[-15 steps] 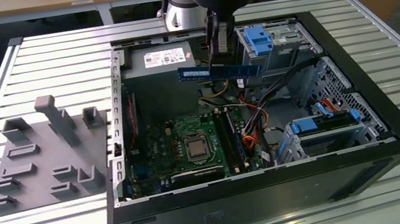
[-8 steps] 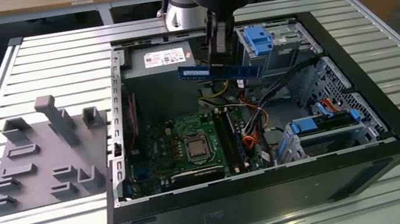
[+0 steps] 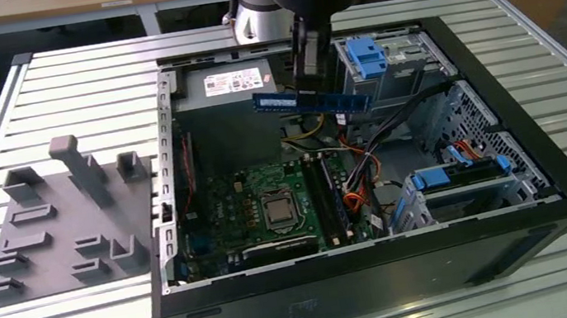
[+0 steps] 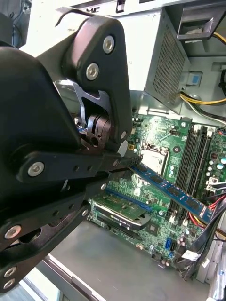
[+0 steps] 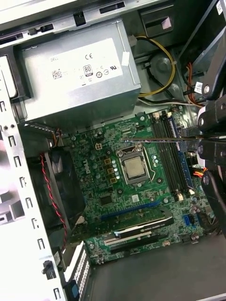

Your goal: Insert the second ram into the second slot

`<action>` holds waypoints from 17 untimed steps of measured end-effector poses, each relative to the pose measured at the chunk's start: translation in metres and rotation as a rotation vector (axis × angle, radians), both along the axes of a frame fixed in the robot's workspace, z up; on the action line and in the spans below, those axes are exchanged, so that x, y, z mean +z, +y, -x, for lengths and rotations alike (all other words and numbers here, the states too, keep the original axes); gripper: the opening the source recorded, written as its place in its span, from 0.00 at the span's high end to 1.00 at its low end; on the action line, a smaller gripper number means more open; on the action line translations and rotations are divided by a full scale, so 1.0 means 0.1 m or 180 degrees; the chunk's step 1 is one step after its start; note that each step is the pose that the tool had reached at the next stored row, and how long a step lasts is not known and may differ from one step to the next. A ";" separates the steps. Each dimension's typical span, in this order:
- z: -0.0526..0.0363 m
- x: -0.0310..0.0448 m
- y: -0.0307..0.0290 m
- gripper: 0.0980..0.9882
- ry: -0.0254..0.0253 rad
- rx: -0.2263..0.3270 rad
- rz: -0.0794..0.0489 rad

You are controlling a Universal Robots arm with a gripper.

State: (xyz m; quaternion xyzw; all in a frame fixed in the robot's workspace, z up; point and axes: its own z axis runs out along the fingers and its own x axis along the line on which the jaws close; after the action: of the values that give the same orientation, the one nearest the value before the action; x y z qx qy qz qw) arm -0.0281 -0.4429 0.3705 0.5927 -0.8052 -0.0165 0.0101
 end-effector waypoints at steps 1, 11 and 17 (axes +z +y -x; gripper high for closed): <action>0.000 0.000 0.000 0.96 0.0000 -0.0016 0.0000; 0.000 0.000 0.000 0.96 0.0000 -0.0155 0.0000; 0.000 0.000 0.000 0.96 0.0000 -0.0229 0.0000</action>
State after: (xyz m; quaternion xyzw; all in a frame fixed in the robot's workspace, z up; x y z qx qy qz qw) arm -0.0281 -0.4429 0.3705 0.5635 -0.8259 -0.0168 0.0095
